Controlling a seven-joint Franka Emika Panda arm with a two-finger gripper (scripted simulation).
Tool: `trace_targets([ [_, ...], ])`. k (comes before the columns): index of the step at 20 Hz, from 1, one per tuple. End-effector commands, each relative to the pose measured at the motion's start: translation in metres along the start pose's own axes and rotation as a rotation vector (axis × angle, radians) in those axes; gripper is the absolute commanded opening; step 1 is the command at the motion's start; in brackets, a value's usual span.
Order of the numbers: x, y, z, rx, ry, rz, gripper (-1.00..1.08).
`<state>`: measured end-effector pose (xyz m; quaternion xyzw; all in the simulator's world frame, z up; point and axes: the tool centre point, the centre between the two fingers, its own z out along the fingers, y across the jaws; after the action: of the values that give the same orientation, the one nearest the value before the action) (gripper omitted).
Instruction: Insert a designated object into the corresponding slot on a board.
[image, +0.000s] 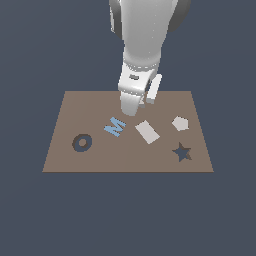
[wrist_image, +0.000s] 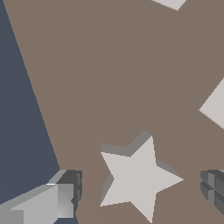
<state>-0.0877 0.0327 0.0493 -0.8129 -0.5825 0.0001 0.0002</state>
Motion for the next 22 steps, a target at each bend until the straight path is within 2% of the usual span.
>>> trace_targets([
  [1, 0.0, 0.001, -0.001, -0.001, 0.0, 0.006, 1.0],
  [14, 0.0, 0.0, 0.019, 0.0, 0.0, 0.006, 1.0],
  [15, 0.0, 0.0, 0.019, 0.0, 0.0, 0.006, -1.0],
  [22, 0.0, 0.0, 0.019, 0.0, 0.0, 0.006, -1.0],
])
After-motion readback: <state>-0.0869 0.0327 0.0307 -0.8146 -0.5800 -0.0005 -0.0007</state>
